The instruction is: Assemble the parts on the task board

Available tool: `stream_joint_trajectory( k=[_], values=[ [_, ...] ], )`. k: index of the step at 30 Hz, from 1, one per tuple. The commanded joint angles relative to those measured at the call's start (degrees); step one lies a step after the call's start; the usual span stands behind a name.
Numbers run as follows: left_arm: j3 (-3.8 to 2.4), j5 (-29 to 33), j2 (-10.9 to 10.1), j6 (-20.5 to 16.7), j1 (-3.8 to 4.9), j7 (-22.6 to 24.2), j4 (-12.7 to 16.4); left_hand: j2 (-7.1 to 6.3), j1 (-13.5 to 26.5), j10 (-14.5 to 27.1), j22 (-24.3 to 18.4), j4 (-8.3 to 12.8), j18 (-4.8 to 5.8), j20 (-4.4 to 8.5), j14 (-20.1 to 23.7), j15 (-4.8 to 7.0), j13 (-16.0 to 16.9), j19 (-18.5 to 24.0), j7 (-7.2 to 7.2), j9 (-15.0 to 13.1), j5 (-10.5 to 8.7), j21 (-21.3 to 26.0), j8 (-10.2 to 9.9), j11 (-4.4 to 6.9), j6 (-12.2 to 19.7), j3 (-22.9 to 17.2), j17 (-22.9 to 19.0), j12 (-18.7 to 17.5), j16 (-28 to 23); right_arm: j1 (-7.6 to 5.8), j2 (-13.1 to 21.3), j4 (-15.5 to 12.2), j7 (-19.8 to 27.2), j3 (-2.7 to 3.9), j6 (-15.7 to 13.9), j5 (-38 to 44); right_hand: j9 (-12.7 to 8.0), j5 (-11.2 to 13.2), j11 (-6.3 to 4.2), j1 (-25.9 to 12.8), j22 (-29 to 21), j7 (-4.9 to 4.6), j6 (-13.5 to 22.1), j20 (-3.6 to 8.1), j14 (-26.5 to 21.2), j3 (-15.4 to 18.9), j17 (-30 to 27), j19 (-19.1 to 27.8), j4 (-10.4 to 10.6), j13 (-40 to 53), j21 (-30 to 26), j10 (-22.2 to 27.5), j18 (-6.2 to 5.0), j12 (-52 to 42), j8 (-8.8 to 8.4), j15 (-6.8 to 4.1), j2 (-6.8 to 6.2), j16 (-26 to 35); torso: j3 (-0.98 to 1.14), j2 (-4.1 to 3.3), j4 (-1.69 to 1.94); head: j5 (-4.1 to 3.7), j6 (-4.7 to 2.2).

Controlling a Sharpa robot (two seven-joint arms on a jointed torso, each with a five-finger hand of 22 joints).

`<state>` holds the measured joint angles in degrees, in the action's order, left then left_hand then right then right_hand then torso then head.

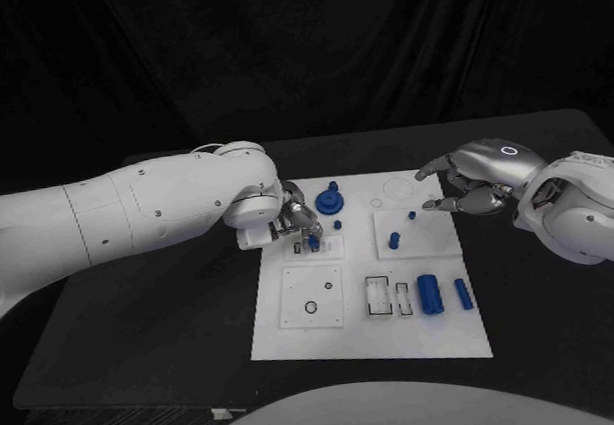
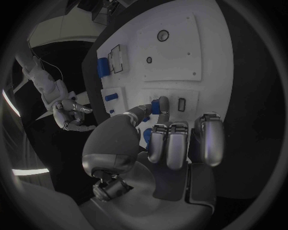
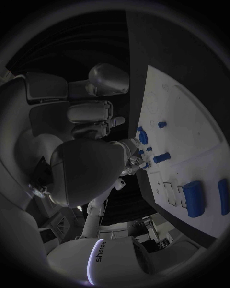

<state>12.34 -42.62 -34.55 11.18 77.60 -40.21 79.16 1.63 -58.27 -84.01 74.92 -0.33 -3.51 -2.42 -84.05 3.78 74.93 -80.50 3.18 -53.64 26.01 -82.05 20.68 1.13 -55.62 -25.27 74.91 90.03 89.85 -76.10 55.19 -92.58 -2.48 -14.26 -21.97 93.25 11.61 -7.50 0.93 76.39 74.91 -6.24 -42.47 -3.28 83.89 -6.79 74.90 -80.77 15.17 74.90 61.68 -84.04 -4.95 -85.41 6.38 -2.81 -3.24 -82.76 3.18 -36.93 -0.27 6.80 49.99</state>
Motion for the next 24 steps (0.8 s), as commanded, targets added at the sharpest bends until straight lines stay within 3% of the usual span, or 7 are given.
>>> stream_joint_trajectory(
  k=[1, 24],
  values=[
    [-0.03, 0.7, -0.1, -0.4, -0.18, -1.6, 0.1, 0.72, 0.0, -6.0, 5.0, 0.9, 0.27, 0.02, -6.0, 0.33, 15.1, 0.2, -0.82, -0.1, 0.19, 0.2, -0.2, 0.44, -0.5, -1.2, 15.1, 0.0, 0.2, 0.14, 0.1, -0.2, -1.0, 0.04, 0.5, 0.4, -0.1, -0.3, -0.27, -0.1, 7.2, -0.18, -0.4, 0.08, 4.0, 0.0, 7.9, 0.5, -0.2, 9.6, -0.1, -1.4, -0.59, 0.2, -0.15, -0.3, 0.7, 0.2, 0.02, 0.03, -0.04, 0.07, 0.01],
    [-0.03, 0.7, 0.1, -1.3, -1.62, 0.0, -0.8, 0.99, 0.0, -6.0, 4.6, 0.9, 0.15, -0.04, -6.0, 0.24, 15.1, 0.6, -0.72, -0.3, 0.41, 0.6, -0.5, 0.33, -0.4, -2.0, 15.1, 0.0, 0.2, 0.24, 0.3, -0.1, -0.4, 0.04, 0.6, 0.1, -0.2, -0.3, -0.31, -0.2, 7.1, -0.12, -0.5, 0.1, 4.0, 0.1, 7.8, 0.5, -0.2, 9.4, -0.4, -1.3, -0.63, 0.3, -0.19, -0.34, 0.78, 0.4, -0.12, -0.05, -0.08, 0.25, 0.01]
  ],
)
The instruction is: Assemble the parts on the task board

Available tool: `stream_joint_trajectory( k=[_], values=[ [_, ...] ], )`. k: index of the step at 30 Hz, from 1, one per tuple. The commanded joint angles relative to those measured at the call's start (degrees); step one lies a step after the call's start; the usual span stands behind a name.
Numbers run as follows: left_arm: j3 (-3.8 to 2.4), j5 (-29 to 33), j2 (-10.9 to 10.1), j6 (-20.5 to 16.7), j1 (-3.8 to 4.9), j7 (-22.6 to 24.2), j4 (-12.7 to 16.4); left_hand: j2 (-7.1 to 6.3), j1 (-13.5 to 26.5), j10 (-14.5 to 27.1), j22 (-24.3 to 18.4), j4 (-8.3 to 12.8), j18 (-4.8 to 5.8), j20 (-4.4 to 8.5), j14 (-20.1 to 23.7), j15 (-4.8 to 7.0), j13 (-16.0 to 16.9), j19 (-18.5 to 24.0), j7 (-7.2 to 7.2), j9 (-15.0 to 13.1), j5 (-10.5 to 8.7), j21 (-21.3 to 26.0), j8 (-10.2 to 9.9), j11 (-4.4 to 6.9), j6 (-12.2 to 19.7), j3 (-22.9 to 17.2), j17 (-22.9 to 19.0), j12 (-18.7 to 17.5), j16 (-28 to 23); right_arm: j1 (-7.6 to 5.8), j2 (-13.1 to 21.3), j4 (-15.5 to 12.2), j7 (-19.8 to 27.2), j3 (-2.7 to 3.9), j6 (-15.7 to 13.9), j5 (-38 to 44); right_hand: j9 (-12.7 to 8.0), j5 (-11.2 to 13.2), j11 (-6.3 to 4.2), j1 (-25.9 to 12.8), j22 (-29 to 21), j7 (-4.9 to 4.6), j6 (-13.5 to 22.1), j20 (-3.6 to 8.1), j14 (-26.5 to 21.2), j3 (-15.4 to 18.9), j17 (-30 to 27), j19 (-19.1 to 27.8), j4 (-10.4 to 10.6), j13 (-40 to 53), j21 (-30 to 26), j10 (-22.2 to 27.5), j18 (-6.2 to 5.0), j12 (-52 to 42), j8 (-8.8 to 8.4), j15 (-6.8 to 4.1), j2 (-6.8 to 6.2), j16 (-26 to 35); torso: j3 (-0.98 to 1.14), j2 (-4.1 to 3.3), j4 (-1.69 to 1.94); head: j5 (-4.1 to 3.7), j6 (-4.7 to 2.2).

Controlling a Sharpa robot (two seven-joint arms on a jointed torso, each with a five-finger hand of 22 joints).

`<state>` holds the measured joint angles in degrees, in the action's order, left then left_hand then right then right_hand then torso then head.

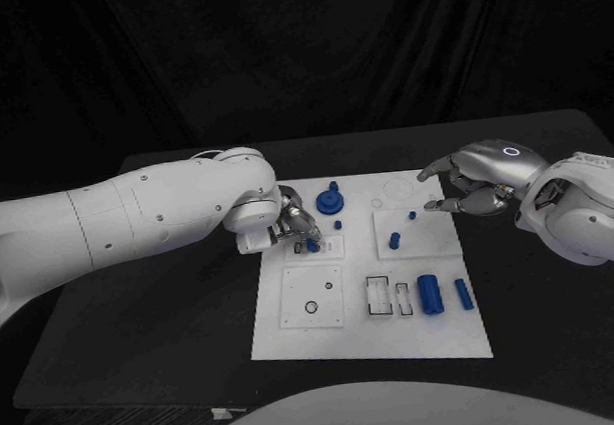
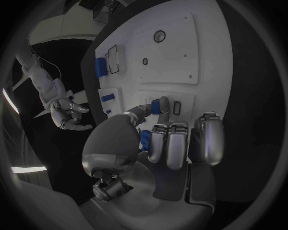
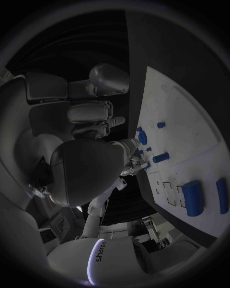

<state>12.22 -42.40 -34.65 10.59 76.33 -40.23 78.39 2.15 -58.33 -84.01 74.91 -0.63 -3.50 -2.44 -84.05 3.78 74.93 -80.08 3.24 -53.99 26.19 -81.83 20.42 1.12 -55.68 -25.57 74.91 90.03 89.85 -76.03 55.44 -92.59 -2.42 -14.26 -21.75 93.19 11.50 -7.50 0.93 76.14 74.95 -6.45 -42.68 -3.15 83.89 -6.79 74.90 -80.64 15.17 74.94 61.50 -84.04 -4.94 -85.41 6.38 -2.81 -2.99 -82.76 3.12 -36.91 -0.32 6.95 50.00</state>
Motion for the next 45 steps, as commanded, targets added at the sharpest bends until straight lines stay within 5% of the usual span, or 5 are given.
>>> stream_joint_trajectory(
  k=[1, 45],
  values=[
    [0.08, 0.5, 0.2, -0.9, -0.4, 0.1, 0.0, 0.47, 0.1, -6.0, 4.6, 1.2, 0.13, -0.02, -6.0, 0.23, 15.1, 0.3, -0.77, 0.0, 0.24, 0.4, -0.2, 0.32, -0.4, -1.7, 15.1, 0.0, 0.2, 0.17, 0.1, -0.1, -0.5, 0.04, 0.4, 0.2, -0.1, -0.3, -0.31, 0.1, 7.1, 0.09, -0.3, -0.03, 4.0, 0.1, 7.8, 0.4, -0.2, 9.4, -0.3, -1.3, -0.63, 0.3, -0.19, -0.34, 0.54, 0.4, -0.05, -0.04, -0.04, 0.1, 0.0],
    [0.08, 0.5, -0.8, -2.2, -0.69, 1.6, 0.4, 0.28, 0.0, -6.0, 3.9, 1.4, -0.07, -0.15, -6.0, 0.08, 15.1, 1.0, -0.58, -0.5, 0.11, 1.1, -0.5, 0.14, -0.1, -2.4, 15.1, 0.0, 0.2, 0.43, 0.1, 0.0, -0.6, 0.04, 1.1, 0.1, -0.1, -0.3, -0.34, 0.2, 7.0, 0.11, -0.4, -0.01, 4.0, 0.1, 7.7, 0.4, -0.3, 9.3, -0.4, -1.2, -0.65, 0.4, -0.21, -0.36, 0.6, 0.4, 0.06, 0.01, -0.01, 0.0, 0.0]
  ],
)
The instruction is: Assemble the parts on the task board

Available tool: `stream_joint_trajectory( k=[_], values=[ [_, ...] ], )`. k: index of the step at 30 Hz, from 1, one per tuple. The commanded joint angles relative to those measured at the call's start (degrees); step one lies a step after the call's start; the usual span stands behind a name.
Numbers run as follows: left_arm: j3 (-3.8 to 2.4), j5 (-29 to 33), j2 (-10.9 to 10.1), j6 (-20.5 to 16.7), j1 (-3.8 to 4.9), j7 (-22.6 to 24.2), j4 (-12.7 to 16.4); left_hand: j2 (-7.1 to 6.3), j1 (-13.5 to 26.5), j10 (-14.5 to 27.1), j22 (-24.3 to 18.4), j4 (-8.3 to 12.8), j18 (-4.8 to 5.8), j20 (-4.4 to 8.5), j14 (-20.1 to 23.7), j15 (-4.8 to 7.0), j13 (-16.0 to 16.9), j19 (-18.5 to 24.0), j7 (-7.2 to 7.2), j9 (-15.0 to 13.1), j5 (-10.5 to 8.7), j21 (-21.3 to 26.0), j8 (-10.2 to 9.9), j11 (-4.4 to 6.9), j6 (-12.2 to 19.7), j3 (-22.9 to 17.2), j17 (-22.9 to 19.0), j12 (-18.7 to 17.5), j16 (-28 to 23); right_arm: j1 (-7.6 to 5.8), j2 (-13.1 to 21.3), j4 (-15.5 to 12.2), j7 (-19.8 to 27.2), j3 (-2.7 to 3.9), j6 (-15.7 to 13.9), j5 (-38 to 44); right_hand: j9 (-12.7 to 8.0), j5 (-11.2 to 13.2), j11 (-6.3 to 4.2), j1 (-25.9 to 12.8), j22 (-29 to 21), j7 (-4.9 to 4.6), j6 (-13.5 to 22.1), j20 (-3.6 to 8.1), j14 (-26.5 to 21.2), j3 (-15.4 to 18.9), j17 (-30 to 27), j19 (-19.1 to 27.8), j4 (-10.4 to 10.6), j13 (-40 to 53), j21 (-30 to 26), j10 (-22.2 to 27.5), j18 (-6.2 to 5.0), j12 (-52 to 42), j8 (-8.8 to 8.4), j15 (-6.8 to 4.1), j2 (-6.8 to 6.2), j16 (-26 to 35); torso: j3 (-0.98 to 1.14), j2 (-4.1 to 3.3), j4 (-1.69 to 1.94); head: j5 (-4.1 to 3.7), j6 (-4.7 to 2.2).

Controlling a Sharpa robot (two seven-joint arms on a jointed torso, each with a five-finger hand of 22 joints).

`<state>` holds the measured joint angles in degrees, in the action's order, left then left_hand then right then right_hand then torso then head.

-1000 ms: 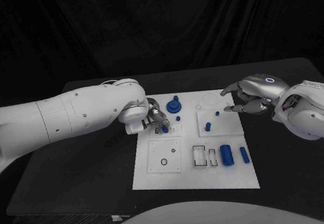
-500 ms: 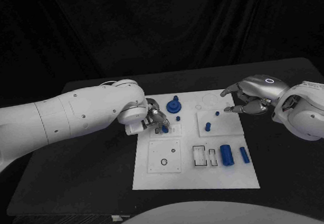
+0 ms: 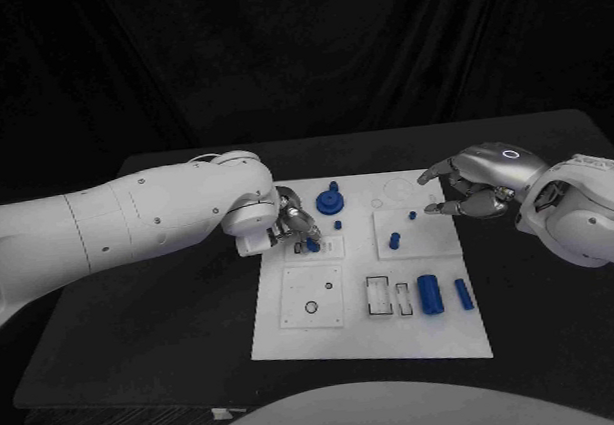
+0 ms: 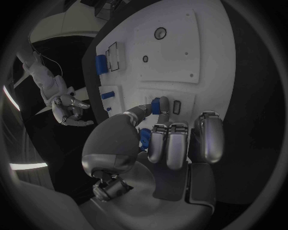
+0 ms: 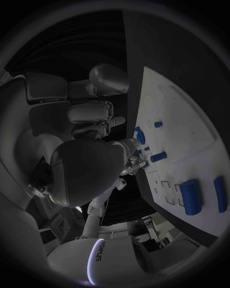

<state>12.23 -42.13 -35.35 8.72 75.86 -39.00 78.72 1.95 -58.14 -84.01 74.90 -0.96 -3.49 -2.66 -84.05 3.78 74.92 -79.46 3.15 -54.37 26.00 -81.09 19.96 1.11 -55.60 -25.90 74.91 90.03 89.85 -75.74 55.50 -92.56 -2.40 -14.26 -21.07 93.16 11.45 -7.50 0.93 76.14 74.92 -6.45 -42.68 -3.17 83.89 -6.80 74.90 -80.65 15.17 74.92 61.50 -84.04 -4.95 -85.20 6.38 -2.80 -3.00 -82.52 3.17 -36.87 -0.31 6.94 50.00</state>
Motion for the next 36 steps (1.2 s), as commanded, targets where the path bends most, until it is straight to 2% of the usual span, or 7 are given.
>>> stream_joint_trajectory(
  k=[1, 15, 19, 21, 26, 31, 36],
  values=[
    [0.07, 0.2, -0.1, -0.4, -0.21, 0.4, 0.0, 0.48, -0.2, -6.0, 3.9, 1.8, -0.08, 0.06, -6.0, 0.08, 15.1, 0.4, -0.49, -0.1, 0.29, 0.4, 0.0, 0.15, -0.2, -2.0, 15.1, 0.0, 0.2, 0.15, 0.1, 0.0, -0.6, 0.04, 0.4, 0.2, -0.1, -0.3, -0.34, 0.2, 7.1, 0.11, -0.4, 0.0, 4.0, 0.1, 7.7, 0.4, -0.3, 9.3, -0.4, -1.2, -0.64, 0.2, -0.21, -0.36, 0.61, 0.2, 0.02, -0.02, -0.01, 0.0, 0.0],
    [0.07, 0.2, -0.1, 0.4, -0.22, 0.7, -0.3, 0.47, -0.2, -6.0, 3.9, 1.8, -0.1, 0.04, -6.0, 0.05, 15.1, 0.4, -0.48, -0.1, 0.23, 0.5, -0.1, 0.12, -0.1, -2.1, 15.1, 0.0, 0.2, 0.22, 0.1, -0.1, -0.7, 0.04, 0.4, 0.2, -0.1, -0.3, -0.34, 0.2, 7.1, 0.11, -0.4, 0.0, 4.0, 0.1, 7.7, 0.4, -0.3, 9.3, -0.4, -1.2, -0.64, 0.2, -0.21, -0.36, 0.61, 0.2, -0.02, -0.01, -0.05, 0.11, 0.0],
    [0.07, 0.2, 0.1, 0.7, -0.23, 0.8, -0.4, 0.5, -0.2, -6.0, 3.8, 1.6, -0.12, -0.05, -6.0, -0.04, 15.1, 0.6, -0.38, -0.3, -0.42, 0.6, -0.3, 0.02, 0.0, -2.2, 15.1, 0.0, 0.2, 0.24, 0.1, -0.1, -0.7, 0.04, 0.4, 0.2, -0.1, -0.3, -0.34, 0.2, 7.1, 0.11, -0.4, 0.0, 4.0, 0.1, 7.7, 0.4, -0.3, 9.3, -0.4, -1.2, -0.64, 0.2, -0.21, -0.36, 0.61, 0.2, -0.01, -0.01, -0.06, 0.08, 0.0],
    [0.07, 0.2, 0.1, 1.0, -0.24, 0.8, -0.5, 0.51, -0.1, -6.0, 3.8, 1.4, -0.12, -0.14, -6.0, -0.12, 15.1, 0.6, -0.33, -0.6, -1.89, 0.7, -0.4, -0.05, 0.1, -2.2, 15.1, 0.0, 0.2, 0.25, 0.1, -0.1, -0.7, 0.04, 0.4, 0.2, -0.1, -0.3, -0.34, 0.2, 7.1, 0.11, -0.4, 0.0, 4.0, 0.1, 7.7, 0.4, -0.3, 9.3, -0.4, -1.2, -0.64, 0.2, -0.21, -0.36, 0.61, 0.2, 0.0, -0.03, -0.07, 0.09, 0.0],
    [0.07, 0.2, 0.3, 1.5, -0.25, 0.7, -0.6, 0.6, 0.4, -6.0, 3.8, -0.2, -0.2, -0.37, -6.0, -0.3, 15.1, 0.9, -0.26, -1.0, -9.31, 1.1, -1.4, -0.2, 0.2, -0.9, 15.1, 0.0, 0.2, 0.27, 0.1, -0.1, -0.7, 0.04, 0.3, 0.2, -0.1, -0.3, -0.34, 0.2, 7.1, 0.11, -0.4, 0.0, 4.0, 0.1, 7.7, 0.4, -0.3, 9.3, -0.4, -1.2, -0.64, 0.2, -0.21, -0.36, 0.61, 0.2, 0.0, -0.03, -0.08, 0.1, 0.0],
    [0.07, 0.2, 0.3, 2.0, -0.28, 0.4, -0.7, 0.43, 0.6, -6.0, 3.7, -1.4, -0.26, -0.48, -6.0, -0.44, 15.1, 1.0, -0.07, -0.9, -12.4, 1.4, -2.5, -0.37, 0.4, 0.6, 15.1, 0.0, 0.2, 0.33, 0.1, -0.1, -0.7, 0.04, 0.3, 0.2, -0.1, -0.3, -0.36, 0.2, 7.0, 0.12, -0.4, 0.03, 4.0, 0.1, 7.7, 0.3, -0.4, 9.2, -0.5, -1.2, -0.65, 0.3, -0.26, -0.39, 0.64, 0.3, -0.01, 0.0, -0.13, 0.21, 0.0],
    [0.07, 0.2, 0.3, 2.5, -0.31, 0.2, -0.7, 0.07, 1.0, -6.0, 3.6, -2.6, -0.32, -0.66, -6.0, -0.6, 15.1, 1.2, 0.15, -0.8, -14.0, 1.8, -3.4, -0.62, 0.7, 2.2, 15.1, 0.0, 0.2, 0.41, 0.1, 0.0, -0.7, 0.04, 0.3, 0.2, -0.1, -0.3, -0.36, 0.2, 7.0, 0.12, -0.4, 0.03, 4.0, 0.1, 7.7, 0.3, -0.4, 9.2, -0.5, -1.2, -0.65, 0.3, -0.26, -0.39, 0.64, 0.3, 0.0, 0.01, -0.09, 0.26, 0.0]
  ],
)
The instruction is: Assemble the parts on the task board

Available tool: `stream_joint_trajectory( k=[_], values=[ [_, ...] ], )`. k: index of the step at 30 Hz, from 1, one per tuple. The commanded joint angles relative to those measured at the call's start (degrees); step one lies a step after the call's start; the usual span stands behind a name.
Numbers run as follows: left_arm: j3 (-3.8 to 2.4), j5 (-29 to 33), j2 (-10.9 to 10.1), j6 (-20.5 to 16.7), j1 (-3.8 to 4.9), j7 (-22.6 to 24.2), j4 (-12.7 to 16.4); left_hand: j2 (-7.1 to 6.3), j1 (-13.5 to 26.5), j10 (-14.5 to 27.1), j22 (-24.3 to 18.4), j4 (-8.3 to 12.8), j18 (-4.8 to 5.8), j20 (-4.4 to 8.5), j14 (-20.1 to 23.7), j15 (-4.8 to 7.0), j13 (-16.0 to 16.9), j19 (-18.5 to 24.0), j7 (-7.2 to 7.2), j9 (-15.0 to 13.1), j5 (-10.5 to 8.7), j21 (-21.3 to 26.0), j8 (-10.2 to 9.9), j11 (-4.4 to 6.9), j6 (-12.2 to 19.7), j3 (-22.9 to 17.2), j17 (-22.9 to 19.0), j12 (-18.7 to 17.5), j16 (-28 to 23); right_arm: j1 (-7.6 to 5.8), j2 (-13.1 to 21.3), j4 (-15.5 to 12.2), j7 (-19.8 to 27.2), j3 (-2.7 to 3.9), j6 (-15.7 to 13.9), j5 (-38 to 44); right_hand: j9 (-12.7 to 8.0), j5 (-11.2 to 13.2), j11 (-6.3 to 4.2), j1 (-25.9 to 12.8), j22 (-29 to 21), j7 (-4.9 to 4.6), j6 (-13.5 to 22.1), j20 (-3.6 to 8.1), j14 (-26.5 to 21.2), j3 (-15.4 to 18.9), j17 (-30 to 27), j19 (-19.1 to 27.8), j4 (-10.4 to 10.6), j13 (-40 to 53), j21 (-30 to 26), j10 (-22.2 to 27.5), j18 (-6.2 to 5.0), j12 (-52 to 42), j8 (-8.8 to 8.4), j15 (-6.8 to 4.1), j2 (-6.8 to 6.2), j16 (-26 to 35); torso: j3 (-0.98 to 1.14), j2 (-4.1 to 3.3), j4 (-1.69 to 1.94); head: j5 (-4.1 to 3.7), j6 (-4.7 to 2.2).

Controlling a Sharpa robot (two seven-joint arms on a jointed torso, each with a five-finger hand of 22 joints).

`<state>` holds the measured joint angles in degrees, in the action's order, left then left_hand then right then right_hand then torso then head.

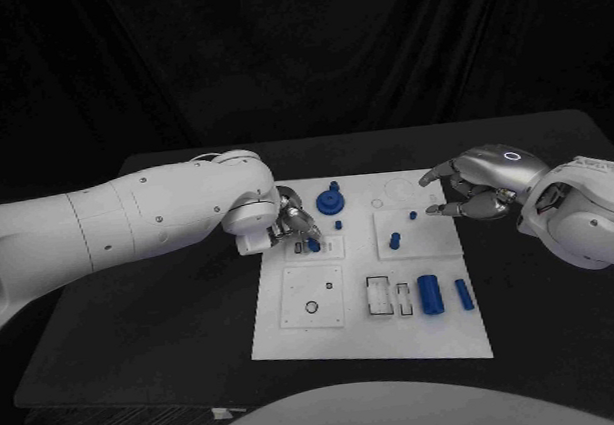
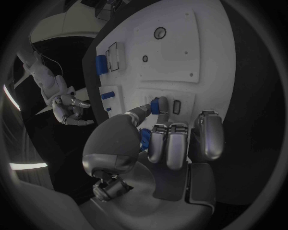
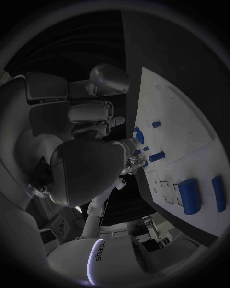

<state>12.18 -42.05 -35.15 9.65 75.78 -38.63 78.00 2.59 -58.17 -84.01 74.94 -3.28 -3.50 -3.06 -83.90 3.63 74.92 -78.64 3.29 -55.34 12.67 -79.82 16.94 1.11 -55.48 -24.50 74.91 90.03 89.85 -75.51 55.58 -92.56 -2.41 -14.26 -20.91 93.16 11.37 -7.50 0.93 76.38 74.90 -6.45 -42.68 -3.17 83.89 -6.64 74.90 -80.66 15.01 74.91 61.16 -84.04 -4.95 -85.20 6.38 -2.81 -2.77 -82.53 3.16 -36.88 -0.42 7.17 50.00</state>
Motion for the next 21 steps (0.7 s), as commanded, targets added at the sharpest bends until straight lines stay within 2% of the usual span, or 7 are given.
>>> stream_joint_trajectory(
  k=[1, 2, 8, 12, 14, 16, 21],
  values=[
    [0.12, 0.1, 0.1, 1.7, -0.24, -0.2, 0.0, -0.63, 1.2, -6.0, 3.6, -0.6, -0.33, -0.27, -6.1, -0.52, 15.1, 0.5, 0.09, 0.2, -0.92, 0.5, -0.6, -0.65, 0.6, 1.1, 15.1, 0.0, 0.2, 0.19, 0.0, 0.0, -0.7, 0.04, 0.2, 0.2, -0.1, -0.3, -0.35, 0.0, 7.0, 0.12, -0.4, 0.03, 4.0, 0.0, 7.7, 0.3, -0.2, 9.2, -0.2, -1.2, -0.65, 0.3, -0.26, -0.39, 0.4, 0.3, 0.01, 0.03, 0.01, 0.03, 0.0],
    [0.12, 0.1, 0.0, 1.7, -0.24, -0.3, 0.0, -0.73, 1.3, -6.0, 3.4, -1.2, -0.38, -0.39, -6.1, -0.64, 15.1, 0.6, 0.25, 0.3, -1.7, 0.7, -1.0, -0.8, 0.9, 1.9, 15.1, 0.0, 0.2, 0.21, 0.0, 0.0, -0.7, 0.04, 0.1, 0.2, -0.1, -0.3, -0.35, 0.0, 7.0, 0.12, -0.4, 0.03, 4.0, 0.0, 7.7, 0.3, -0.2, 9.2, -0.2, -1.2, -0.65, 0.3, -0.26, -0.39, 0.4, 0.3, 0.01, 0.03, 0.01, 0.04, 0.0],
    [0.12, 0.1, 0.0, 2.0, -0.27, -0.5, 0.1, -0.97, 2.2, -6.0, 3.5, -2.9, -0.39, -0.63, -6.1, -0.91, 15.1, 0.6, 0.58, 0.2, -2.75, 0.9, -1.8, -1.08, 1.0, 4.1, 15.1, 0.0, 0.2, 0.38, 0.0, 0.0, -0.6, 0.04, 0.1, 0.2, -0.1, -0.3, -0.35, 0.0, 7.0, 0.12, -0.4, 0.03, 4.0, 0.0, 7.7, 0.3, -0.2, 9.2, -0.2, -1.2, -0.65, 0.3, -0.26, -0.39, 0.4, 0.3, 0.0, 0.0, 0.06, 0.04, 0.0],
    [0.12, 0.1, 0.0, 2.0, -0.29, -0.6, 0.1, -1.14, 3.5, -6.0, 3.7, -5.1, -0.38, -0.89, -6.1, -1.16, 15.1, 0.5, 0.83, -0.5, -4.98, 1.0, -1.7, -1.36, 1.3, 7.0, 15.1, 0.0, 0.2, 0.45, 0.0, 0.1, -0.6, 0.04, 0.1, 0.2, -0.1, -0.3, -0.36, 0.0, 7.0, 0.12, -0.5, 0.04, 4.0, 0.0, 7.7, 0.3, -0.3, 9.2, -0.3, -1.2, -0.65, 0.3, -0.26, -0.39, 0.4, 0.3, 0.0, 0.05, 0.08, 0.1, 0.0],
    [0.12, 0.1, 0.0, 2.0, -0.3, -0.7, 0.1, -1.21, 4.3, -6.0, 3.9, -6.2, -0.37, -0.98, -6.1, -1.16, 15.1, 0.5, 0.69, -1.4, -6.55, 0.9, -0.9, -1.27, 0.8, 8.5, 15.1, 0.0, 0.2, 0.48, 0.1, 0.1, -0.6, 0.04, 0.1, 0.2, -0.1, -0.3, -0.36, 0.0, 7.0, 0.12, -0.5, 0.04, 4.0, 0.0, 7.7, 0.3, -0.3, 9.2, -0.3, -1.2, -0.65, 0.3, -0.26, -0.39, 0.4, 0.3, 0.01, 0.03, 0.08, 0.12, 0.0],
    [0.12, 0.1, 0.0, 2.1, -0.3, -0.8, 0.1, -1.04, 4.5, -6.0, 4.0, -6.8, -0.37, -0.93, -6.1, -1.1, 15.1, 0.4, 0.55, -2.1, -7.17, 0.9, -0.3, -1.21, 0.7, 9.4, 15.1, 0.0, 0.2, 0.51, 0.1, 0.1, -0.6, 0.04, 0.1, 0.2, -0.1, -0.3, -0.36, 0.0, 7.0, 0.12, -0.5, 0.04, 4.0, 0.0, 7.7, 0.3, -0.3, 9.2, -0.3, -1.2, -0.65, 0.3, -0.26, -0.39, 0.4, 0.3, 0.01, 0.01, 0.08, 0.12, 0.0],
    [0.12, 0.1, 0.0, 1.9, -0.31, -0.9, 0.1, -0.69, 5.2, -6.0, 4.4, -9.0, -0.35, -0.49, -6.1, -0.6, 15.1, 0.1, -0.23, -7.1, -9.26, 1.0, 4.0, -0.59, 0.4, 13.0, 15.1, 0.0, 0.2, 0.57, 0.1, 0.1, -0.6, 0.04, 0.1, 0.2, -0.1, -0.3, -0.36, 0.0, 7.0, 0.12, -0.5, 0.04, 4.0, 0.0, 7.7, 0.3, -0.3, 9.2, -0.3, -1.2, -0.65, 0.3, -0.26, -0.39, 0.4, 0.3, -0.01, 0.03, 0.05, 0.2, 0.0]
  ],
)
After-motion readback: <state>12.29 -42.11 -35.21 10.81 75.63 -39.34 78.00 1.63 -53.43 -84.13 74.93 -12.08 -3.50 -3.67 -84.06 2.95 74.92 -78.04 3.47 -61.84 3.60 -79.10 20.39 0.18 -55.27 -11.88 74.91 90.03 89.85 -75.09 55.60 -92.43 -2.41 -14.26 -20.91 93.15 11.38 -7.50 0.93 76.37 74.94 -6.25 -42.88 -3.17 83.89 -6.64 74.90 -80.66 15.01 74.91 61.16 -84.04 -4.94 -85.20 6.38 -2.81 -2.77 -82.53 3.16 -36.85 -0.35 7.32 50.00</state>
